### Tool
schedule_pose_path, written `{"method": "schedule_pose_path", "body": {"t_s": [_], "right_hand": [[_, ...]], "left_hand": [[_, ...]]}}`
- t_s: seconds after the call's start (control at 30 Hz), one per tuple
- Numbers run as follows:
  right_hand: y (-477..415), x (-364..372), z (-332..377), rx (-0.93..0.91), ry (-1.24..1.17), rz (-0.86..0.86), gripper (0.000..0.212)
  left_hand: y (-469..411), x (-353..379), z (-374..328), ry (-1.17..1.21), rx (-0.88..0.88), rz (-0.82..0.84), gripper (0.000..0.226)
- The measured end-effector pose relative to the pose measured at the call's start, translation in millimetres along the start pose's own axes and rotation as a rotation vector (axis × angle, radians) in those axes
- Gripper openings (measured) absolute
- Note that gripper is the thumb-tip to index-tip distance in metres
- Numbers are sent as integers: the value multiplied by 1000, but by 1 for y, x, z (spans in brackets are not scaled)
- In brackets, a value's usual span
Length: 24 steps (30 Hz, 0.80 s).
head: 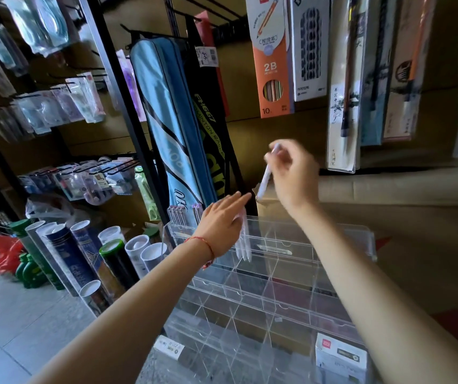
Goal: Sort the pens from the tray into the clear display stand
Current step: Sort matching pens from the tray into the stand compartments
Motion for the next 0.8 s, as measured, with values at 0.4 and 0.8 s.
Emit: {"method": "schedule_pose_path", "body": {"t_s": [0.4,0.8], "right_hand": [[33,52,-34,102,72,391,10],[45,72,-51,178,334,615,10]], "left_hand": [[2,7,1,-19,9,25,52],[3,-1,-2,64,-1,1,49]]}}
Point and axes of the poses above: each hand's wrist, its own y-axis away from the middle knuckle, its own x-axis out of the palm, z = x × y, the point moved 10 cm from there along -y, towards the middle knuckle
